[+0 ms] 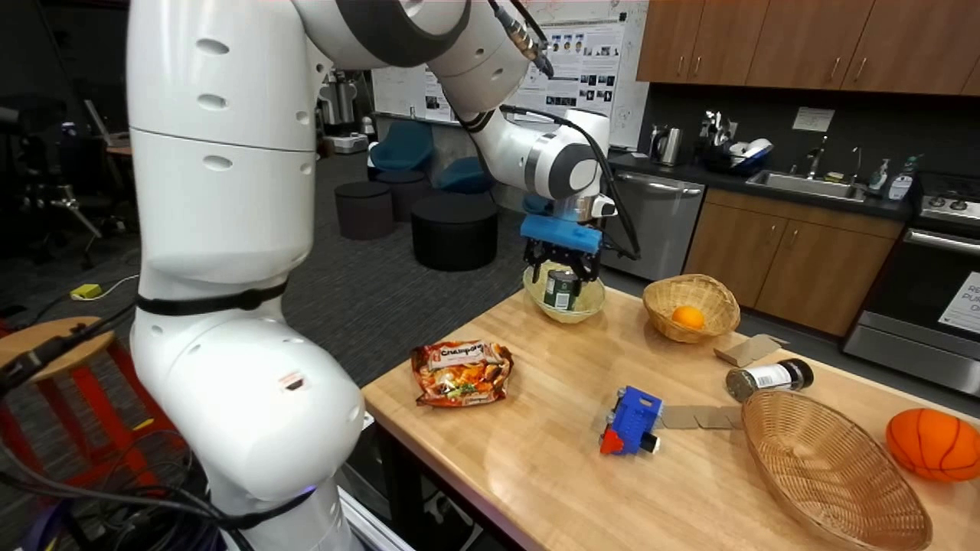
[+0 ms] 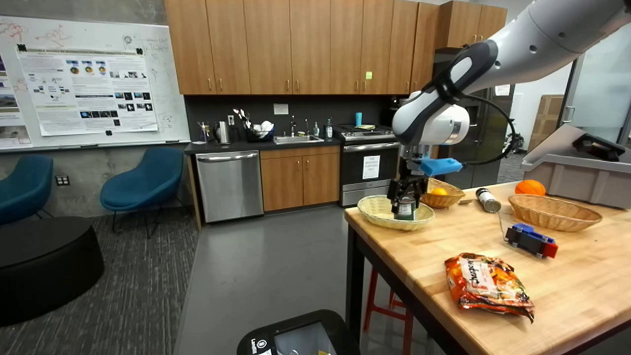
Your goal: Remove the can from the small basket
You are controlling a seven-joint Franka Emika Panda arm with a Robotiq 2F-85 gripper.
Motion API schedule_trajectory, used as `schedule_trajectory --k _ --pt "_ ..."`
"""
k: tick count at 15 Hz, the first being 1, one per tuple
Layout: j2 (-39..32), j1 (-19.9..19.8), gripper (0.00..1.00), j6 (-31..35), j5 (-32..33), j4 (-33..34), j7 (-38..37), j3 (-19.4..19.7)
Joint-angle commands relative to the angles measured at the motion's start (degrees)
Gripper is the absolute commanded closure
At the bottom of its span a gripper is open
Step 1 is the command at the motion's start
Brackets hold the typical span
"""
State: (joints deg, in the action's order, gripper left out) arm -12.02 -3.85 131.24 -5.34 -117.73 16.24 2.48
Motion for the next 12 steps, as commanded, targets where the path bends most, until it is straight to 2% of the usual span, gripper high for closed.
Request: schedule_trajectory --k 1,2,3,4,7,11,12 --pt "-2.9 -0.4 0.00 -1.3 2.2 3.4 0.4 -0.4" --pt "-3.3 -0.4 0.25 -1.1 2.6 3.8 0.5 -0.4" --pt "-3.6 -0.5 0.26 -0.9 2.9 4.0 0.7 -0.5" --pt "-3.9 -0.2 0.31 -4.4 5.2 6.2 0.4 0.0" --pt "-3.9 -0.2 0.52 -5.8 6.6 8.2 -0.4 -0.1" --pt "-3.5 0.3 0.52 -7.7 6.8 11.1 -1.2 -0.5" --pt "-2.8 -0.1 0.52 -6.5 6.6 10.1 -0.6 -0.4"
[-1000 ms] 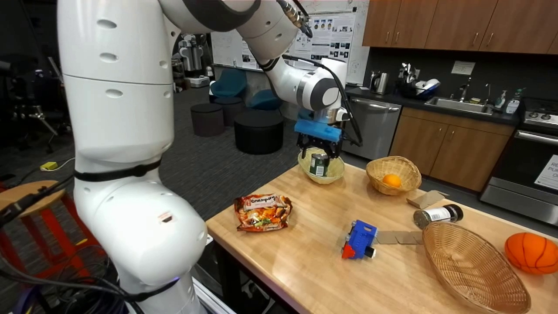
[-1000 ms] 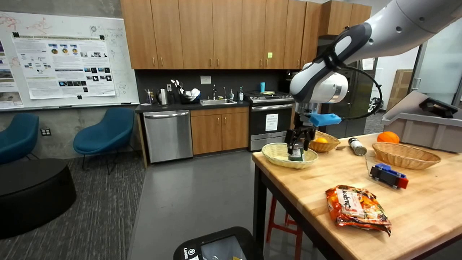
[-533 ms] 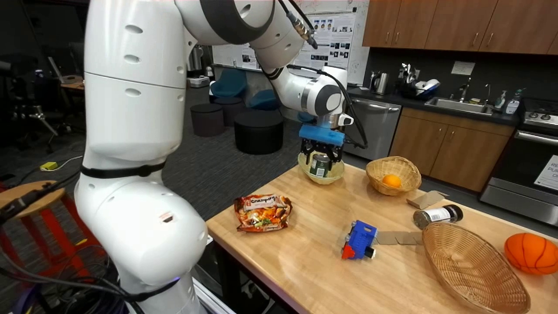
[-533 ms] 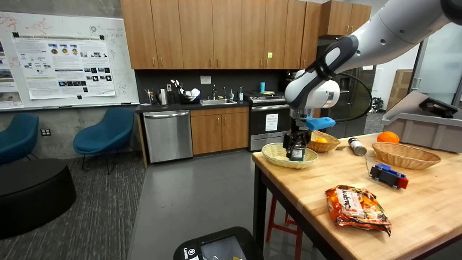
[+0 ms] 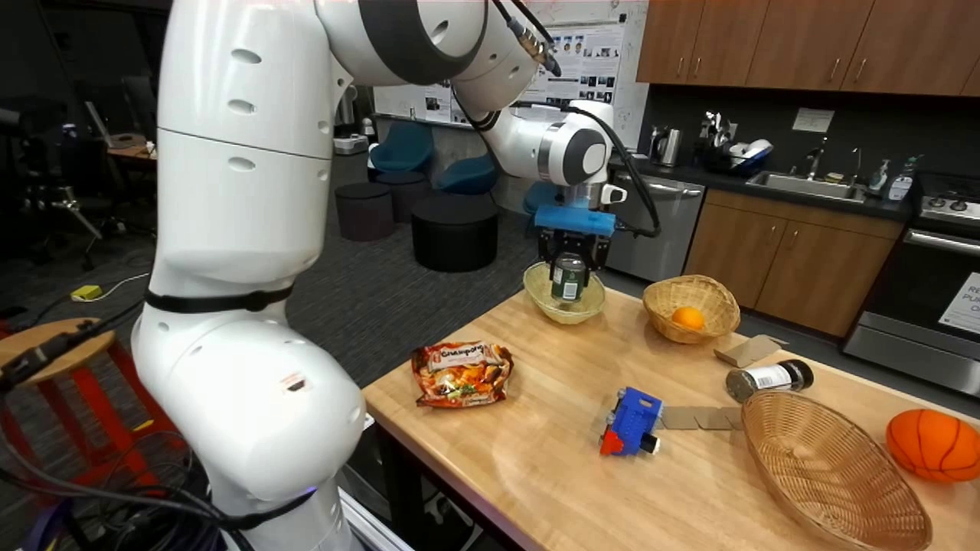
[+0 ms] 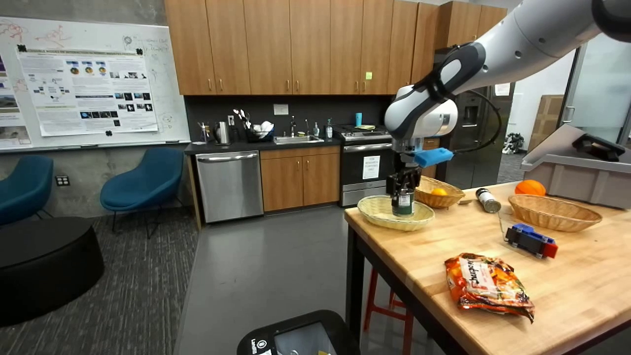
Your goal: Remove the can from the small basket
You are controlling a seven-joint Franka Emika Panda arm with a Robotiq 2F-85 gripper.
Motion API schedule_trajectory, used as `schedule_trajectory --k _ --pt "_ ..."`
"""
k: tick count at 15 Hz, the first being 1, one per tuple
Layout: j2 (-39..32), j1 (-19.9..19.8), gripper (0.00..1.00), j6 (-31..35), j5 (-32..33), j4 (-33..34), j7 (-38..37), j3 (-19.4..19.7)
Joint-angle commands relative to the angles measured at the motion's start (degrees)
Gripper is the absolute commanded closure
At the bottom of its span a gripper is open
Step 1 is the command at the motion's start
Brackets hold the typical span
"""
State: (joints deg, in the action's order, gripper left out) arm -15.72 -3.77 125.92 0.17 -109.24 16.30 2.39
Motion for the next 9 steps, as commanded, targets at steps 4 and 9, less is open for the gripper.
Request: schedule_trajectory --k 4,9 --pt "3.8 -0.4 0.52 -0.3 1.5 -0.5 -1.5 0.2" --pt "8.8 -0.9 0.52 1.1 1.4 -8.1 -3.8 1.4"
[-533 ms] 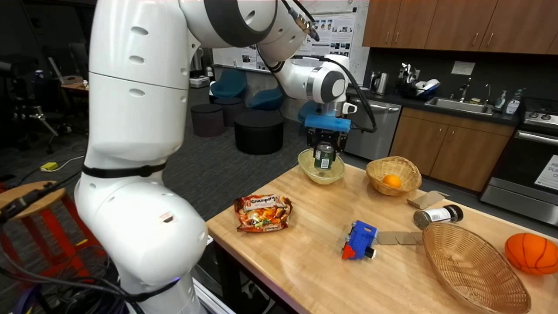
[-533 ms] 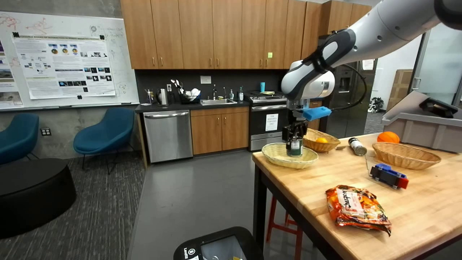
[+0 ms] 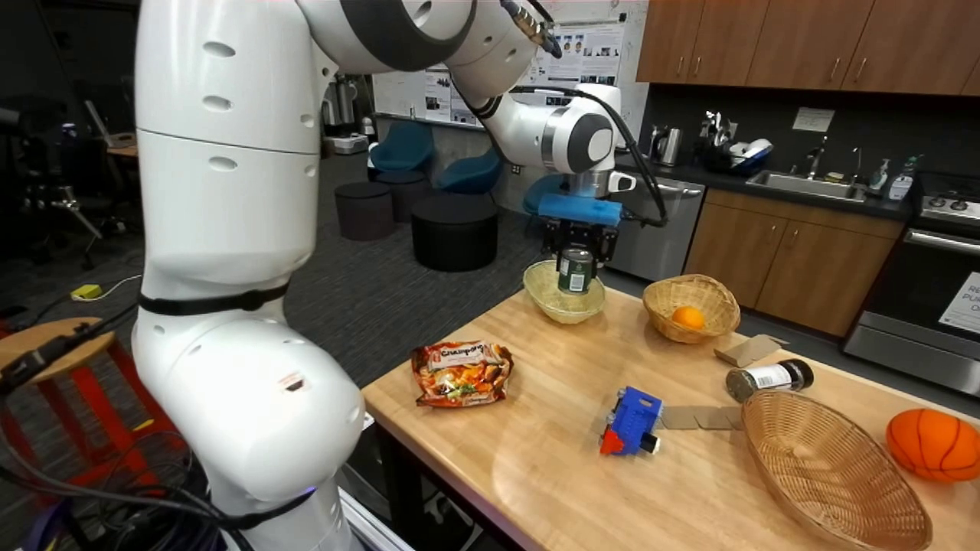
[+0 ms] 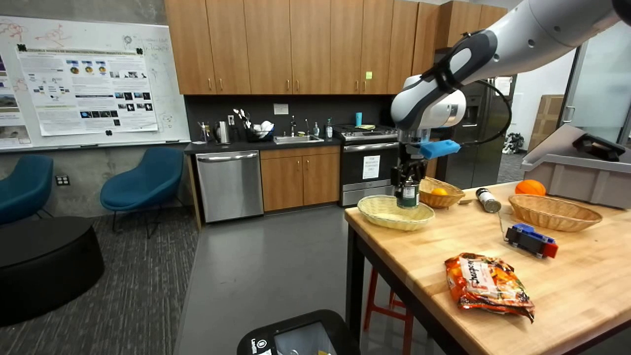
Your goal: Remove the can from the small basket
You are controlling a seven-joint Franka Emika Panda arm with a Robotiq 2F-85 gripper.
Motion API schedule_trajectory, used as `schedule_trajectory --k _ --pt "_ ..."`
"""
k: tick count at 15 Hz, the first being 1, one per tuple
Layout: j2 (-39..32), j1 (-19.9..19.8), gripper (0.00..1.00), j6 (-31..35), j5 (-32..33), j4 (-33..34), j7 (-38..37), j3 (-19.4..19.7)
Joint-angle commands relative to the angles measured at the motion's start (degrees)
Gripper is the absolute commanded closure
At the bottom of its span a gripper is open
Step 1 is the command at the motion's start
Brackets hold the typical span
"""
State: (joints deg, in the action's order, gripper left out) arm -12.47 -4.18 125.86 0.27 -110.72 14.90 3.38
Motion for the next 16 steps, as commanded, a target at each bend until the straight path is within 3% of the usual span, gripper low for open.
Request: schedule_trajectory --k 1,10,16 --pt "6.6 -0.6 0.52 1.3 1.3 -8.5 -3.1 0.7" --pt "18.3 -0.9 0.52 5.7 1.4 -27.3 -10.0 2.1" --pt "24.2 -0.5 0.52 7.5 -0.5 -32.0 -10.9 1.8"
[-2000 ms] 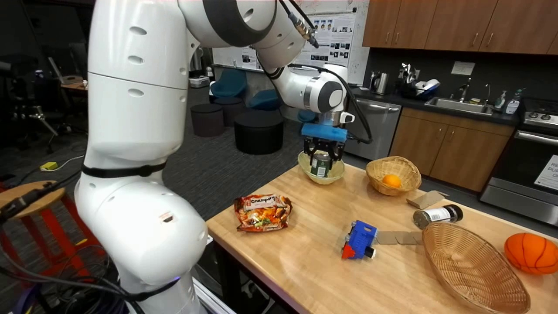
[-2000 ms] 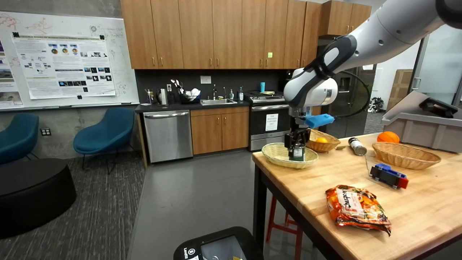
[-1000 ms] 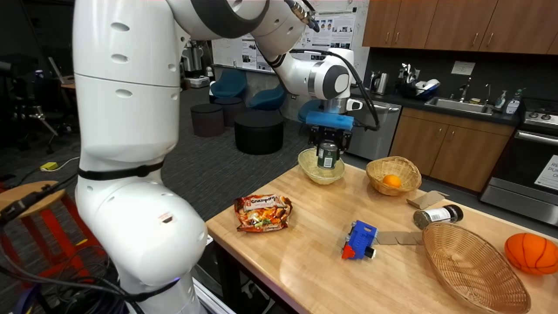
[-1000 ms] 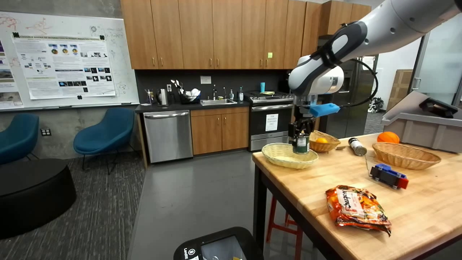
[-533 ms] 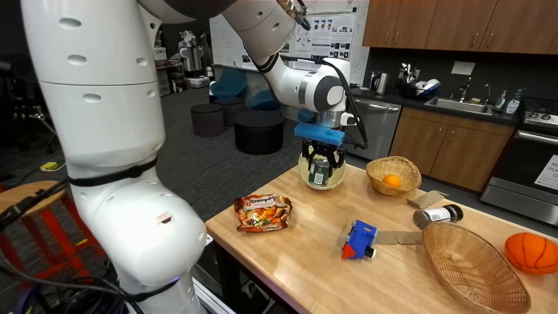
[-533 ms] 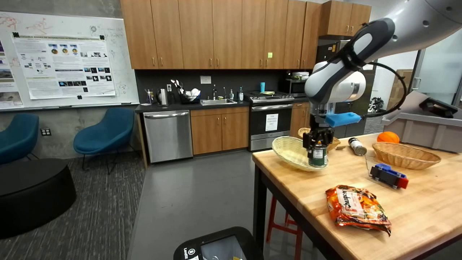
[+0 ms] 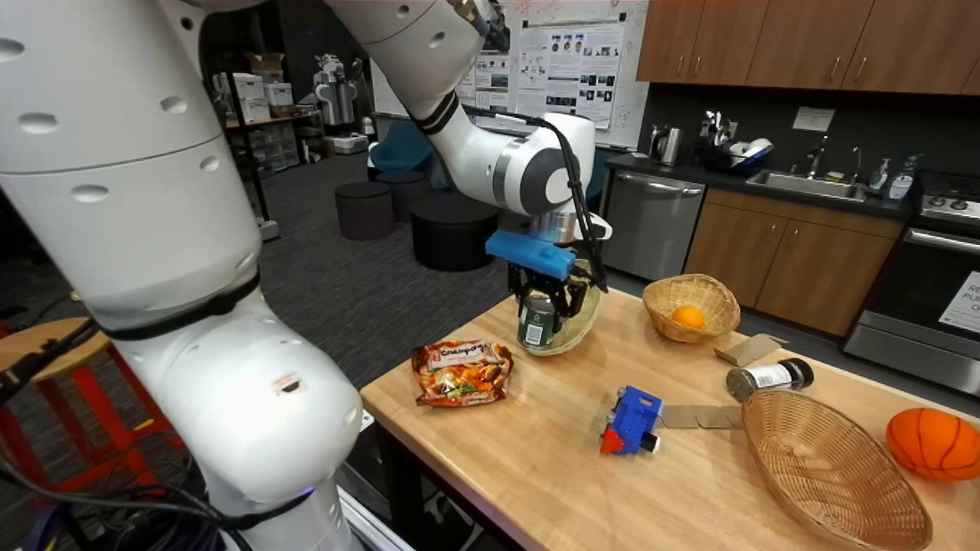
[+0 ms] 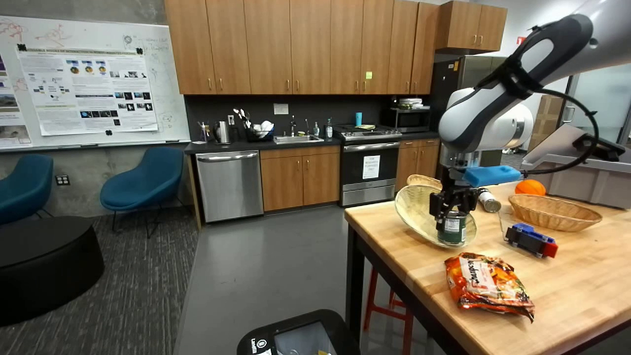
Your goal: Remove the can from the small basket
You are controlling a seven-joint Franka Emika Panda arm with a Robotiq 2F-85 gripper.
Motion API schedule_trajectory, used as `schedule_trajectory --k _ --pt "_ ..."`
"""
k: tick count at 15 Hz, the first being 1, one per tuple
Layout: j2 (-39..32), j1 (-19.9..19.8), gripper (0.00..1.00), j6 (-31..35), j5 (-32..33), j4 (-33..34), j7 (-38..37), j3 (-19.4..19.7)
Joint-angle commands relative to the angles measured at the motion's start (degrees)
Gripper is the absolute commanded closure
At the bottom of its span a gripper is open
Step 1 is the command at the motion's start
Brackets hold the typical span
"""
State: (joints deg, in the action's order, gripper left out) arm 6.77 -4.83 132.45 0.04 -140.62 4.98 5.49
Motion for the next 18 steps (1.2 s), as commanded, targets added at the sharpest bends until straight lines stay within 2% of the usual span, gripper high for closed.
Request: schedule_trajectory --k 1,8,18 --pt "6.2 0.2 0.52 0.7 0.3 -1.7 -0.9 -0.5" --pt "12.8 -0.4 0.52 0.6 3.3 -1.6 -2.0 -1.6" --pt "18.2 -2.4 0.52 1.3 4.1 -13.9 -7.6 -1.6"
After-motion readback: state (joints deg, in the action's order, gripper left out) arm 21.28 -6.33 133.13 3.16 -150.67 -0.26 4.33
